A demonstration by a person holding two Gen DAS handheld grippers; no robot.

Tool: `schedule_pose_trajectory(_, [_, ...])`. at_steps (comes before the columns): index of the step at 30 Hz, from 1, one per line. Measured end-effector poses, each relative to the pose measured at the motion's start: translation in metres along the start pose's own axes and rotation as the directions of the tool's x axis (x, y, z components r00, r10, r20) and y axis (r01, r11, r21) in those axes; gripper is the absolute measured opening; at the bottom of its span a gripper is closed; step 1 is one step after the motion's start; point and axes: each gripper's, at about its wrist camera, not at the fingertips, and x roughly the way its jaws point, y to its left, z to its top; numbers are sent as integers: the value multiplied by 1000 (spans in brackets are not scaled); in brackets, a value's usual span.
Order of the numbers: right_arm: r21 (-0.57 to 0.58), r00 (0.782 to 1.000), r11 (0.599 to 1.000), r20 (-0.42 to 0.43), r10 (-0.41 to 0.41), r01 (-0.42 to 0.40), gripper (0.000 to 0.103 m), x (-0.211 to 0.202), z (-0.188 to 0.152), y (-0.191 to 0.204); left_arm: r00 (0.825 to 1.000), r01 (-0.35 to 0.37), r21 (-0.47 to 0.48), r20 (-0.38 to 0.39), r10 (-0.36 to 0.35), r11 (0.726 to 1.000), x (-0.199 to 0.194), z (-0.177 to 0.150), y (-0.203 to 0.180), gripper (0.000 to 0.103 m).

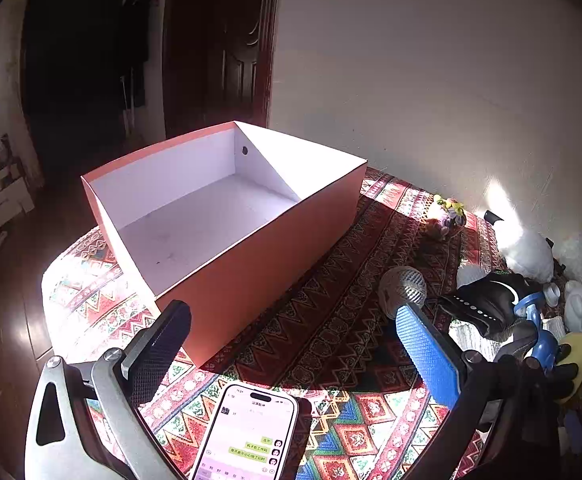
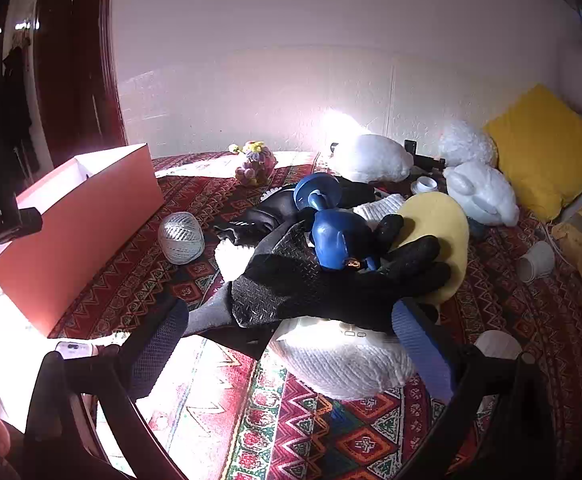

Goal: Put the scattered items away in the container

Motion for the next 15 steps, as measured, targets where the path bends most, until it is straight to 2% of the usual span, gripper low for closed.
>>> schedule_pose_trajectory(5, [58, 999, 998, 17, 31, -32, 102, -6, 3, -3, 999, -15, 0, 46, 15, 1000, -6, -1, -1, 103])
schedule_pose_trajectory(15, [33, 999, 999, 35, 25, -26, 102, -11, 3, 4, 997, -33, 8, 64, 32, 999, -7, -4, -1, 103])
